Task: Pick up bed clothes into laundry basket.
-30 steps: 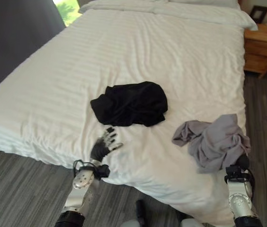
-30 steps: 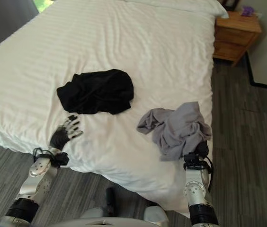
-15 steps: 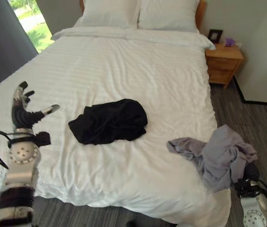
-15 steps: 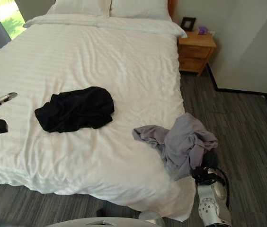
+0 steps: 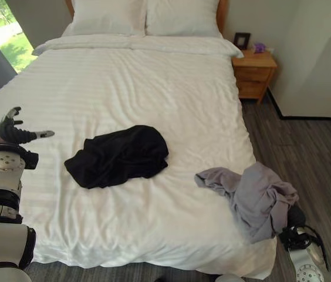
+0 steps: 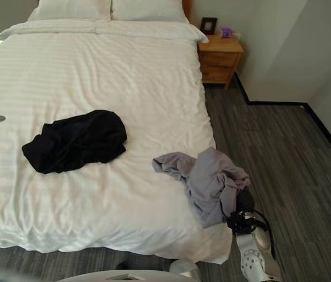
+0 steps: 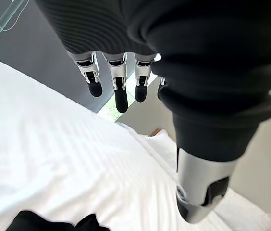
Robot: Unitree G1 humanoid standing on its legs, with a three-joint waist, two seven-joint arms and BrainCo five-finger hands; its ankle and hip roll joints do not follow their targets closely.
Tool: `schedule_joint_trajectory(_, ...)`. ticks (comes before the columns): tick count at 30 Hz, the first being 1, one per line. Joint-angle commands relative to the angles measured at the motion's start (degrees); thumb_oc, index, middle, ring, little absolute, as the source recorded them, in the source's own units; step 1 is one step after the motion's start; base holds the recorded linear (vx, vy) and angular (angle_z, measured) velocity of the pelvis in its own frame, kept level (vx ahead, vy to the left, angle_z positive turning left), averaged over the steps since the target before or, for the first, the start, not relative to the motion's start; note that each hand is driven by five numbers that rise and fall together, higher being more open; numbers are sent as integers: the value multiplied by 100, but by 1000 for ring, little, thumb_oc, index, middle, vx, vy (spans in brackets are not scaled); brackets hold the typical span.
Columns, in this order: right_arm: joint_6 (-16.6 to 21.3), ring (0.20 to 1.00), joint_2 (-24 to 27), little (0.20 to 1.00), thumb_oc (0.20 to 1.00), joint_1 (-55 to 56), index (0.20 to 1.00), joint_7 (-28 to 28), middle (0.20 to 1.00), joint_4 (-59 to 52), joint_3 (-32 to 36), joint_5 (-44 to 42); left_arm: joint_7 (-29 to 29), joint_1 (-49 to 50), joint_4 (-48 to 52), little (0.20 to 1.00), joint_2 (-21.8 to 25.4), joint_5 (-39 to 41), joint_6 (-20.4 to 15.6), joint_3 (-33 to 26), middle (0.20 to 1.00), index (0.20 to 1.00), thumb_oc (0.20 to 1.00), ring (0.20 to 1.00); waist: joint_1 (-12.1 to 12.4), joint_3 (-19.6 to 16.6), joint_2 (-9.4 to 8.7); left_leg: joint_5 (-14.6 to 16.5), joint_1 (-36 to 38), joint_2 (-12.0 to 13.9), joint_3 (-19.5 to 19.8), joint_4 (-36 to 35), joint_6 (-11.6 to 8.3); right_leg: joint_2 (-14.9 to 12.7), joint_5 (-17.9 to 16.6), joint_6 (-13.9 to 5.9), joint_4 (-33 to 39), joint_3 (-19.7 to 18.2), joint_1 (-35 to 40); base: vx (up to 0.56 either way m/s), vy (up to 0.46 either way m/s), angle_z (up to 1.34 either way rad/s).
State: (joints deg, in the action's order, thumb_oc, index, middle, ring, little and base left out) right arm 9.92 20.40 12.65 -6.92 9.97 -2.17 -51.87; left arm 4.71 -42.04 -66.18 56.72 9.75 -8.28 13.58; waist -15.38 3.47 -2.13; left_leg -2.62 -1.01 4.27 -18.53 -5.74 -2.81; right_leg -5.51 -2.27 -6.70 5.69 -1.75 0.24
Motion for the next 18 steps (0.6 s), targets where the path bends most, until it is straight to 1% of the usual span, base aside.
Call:
schedule_joint_trajectory(1, 237, 200, 147, 200, 200, -473, 200, -286, 200, -382, 162, -262, -24, -842, -3, 1000, -125, -288, -145, -54, 1000, 1000, 1000, 1000, 187, 322, 104, 272, 871, 653, -536, 74, -592, -381, -759, -570, -106, 364, -600, -26, 1, -7)
schedule_joint_trajectory(4, 218, 200, 166, 200, 200, -569, 200, -309, 200, -385, 11, -305, -8, -983, -217, 1000, -283, -427, -87, 68, 1000, 1000, 1000, 1000, 137, 413, 77, 221, 755, 689, -599, 74, -611, -343, -816, -571, -85, 301, -774, -34, -6, -13)
schedule_joint_trajectory(6, 173, 200, 200, 200, 200, -595, 200, -326, 200, -424, -90, -324, -121, -972, -291, 1000, -424, -579, -58, 155, 1000, 1000, 1000, 1000, 96, 473, 64, 188, 680, 714, -658, 74, -632, -303, -862, -564, -69, 232, -918, -9, -8, -15)
schedule_joint_trajectory(8, 173, 200, 200, 200, 200, -594, 200, -326, 200, -425, -89, -324, -121, -972, -290, 1000, -424, -579, -58, 155, 1000, 1000, 1000, 1000, 98, 469, 65, 188, 677, 714, -660, 74, -633, -303, -862, -564, -69, 230, -922, -2, 2, -9)
schedule_joint_trajectory(9, 163, 200, 235, 200, 200, -618, 200, -366, 200, -492, -189, -315, -175, -907, -195, 1000, -566, -701, -92, 244, 1000, 1000, 1000, 1000, 62, 575, 62, 153, 587, 735, -682, 74, -649, -282, -894, -560, -69, 188, -1054, -41, 12, -10)
schedule_joint_trajectory(11, 172, 200, 275, 200, 200, -695, 200, -399, 200, -557, -314, -325, -141, -882, -285, 1000, -733, -1033, -35, 372, 1000, 1000, 1000, 1000, 13, 703, 38, 109, 434, 765, -753, 74, -662, -230, -964, -554, -69, 89, -1298, -43, 2, -15)
schedule_joint_trajectory(13, 162, 200, 281, 200, 200, -694, 200, -408, 200, -593, -330, -328, -123, -883, -315, 1000, -791, -1188, 11, 421, 1000, 1000, 1000, 1000, 11, 725, 27, 96, 385, 779, -792, 74, -671, -208, -987, -564, -69, 59, -1374, -5, -8, -29)
schedule_joint_trajectory(15, 128, 200, 274, 200, 200, -703, 200, -429, 200, -645, -421, -301, -107, -794, -492, 1000, -952, -1526, 101, 465, 1000, 1000, 1000, 1000, -5, 773, -3, 71, 292, 800, -874, 74, -691, -168, -1054, -595, -69, -7, -1536, 8, -18, -26)
schedule_joint_trajectory(16, 102, 200, 247, 200, 200, -661, 200, -452, 200, -662, -469, -307, -95, -743, -624, 1000, -1056, -1983, 209, 562, 1000, 1000, 1000, 1000, -4, 794, -23, 56, 241, 822, -924, 74, -704, -132, -1068, -607, -69, -48, -1623, 20, -20, -27)
schedule_joint_trajectory(17, 102, 200, 247, 200, 200, -660, 200, -452, 200, -662, -468, -307, -94, -744, -625, 1000, -1057, -1984, 209, 563, 1000, 1000, 1000, 1000, -1, 792, -22, 56, 239, 822, -926, 74, -705, -132, -1068, -607, -69, -50, -1626, 30, -22, -31)
schedule_joint_trajectory(18, 81, 200, 237, 200, 200, -648, 200, -477, 200, -654, -508, -312, -83, -712, -718, 1000, -1133, -2213, 252, 618, 1000, 1000, 1000, 1000, -8, 803, -34, 52, 226, 841, -942, 74, -714, -123, -1071, -607, -69, -62, -1658, 111, 40, -20)
